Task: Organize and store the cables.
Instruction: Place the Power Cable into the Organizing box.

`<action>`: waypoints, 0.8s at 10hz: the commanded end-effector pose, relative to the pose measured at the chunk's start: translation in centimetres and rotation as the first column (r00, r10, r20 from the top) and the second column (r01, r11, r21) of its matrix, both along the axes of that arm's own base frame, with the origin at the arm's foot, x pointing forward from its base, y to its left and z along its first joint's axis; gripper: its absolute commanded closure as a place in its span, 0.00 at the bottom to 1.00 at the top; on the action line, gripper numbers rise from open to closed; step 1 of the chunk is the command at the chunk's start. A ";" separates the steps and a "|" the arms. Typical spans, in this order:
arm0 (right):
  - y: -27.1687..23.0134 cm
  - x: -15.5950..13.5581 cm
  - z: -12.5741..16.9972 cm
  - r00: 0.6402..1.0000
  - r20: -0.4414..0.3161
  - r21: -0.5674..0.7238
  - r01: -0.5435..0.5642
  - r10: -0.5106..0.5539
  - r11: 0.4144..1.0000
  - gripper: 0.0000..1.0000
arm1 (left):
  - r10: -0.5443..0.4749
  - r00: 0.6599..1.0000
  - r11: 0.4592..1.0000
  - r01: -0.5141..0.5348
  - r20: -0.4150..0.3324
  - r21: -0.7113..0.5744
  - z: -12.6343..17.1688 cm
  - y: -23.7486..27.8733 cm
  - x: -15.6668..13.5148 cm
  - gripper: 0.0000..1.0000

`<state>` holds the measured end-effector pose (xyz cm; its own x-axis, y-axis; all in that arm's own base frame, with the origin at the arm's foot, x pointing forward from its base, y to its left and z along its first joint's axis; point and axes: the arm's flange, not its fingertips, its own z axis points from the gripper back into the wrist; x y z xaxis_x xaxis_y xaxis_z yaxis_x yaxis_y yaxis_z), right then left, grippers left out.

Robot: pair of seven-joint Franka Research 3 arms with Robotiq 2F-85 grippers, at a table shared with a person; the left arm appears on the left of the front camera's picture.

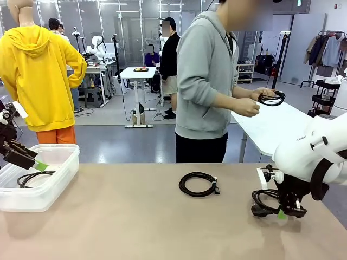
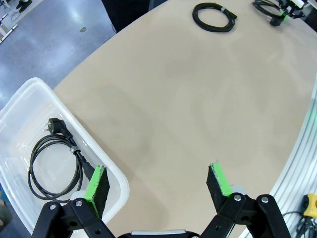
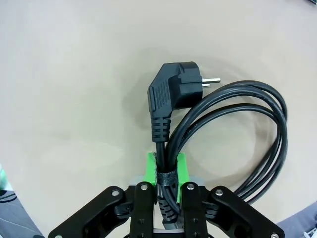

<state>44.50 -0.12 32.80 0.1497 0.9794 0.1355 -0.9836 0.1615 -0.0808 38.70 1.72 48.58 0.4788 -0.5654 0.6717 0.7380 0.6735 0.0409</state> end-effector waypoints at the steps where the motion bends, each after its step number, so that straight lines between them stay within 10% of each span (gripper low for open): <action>1: 1.0 -0.7 3.9 1.000 -0.007 -0.025 0.020 -0.020 0.999 1.00 | 0.022 1.000 1.000 -0.022 0.008 -0.012 0.0 -0.2 0.3 0.00; 8: 8.3 -2.3 10.5 0.998 -0.016 0.010 0.066 -0.066 0.998 1.00 | 0.022 1.000 1.000 -0.022 0.008 -0.012 0.0 -0.2 0.3 0.00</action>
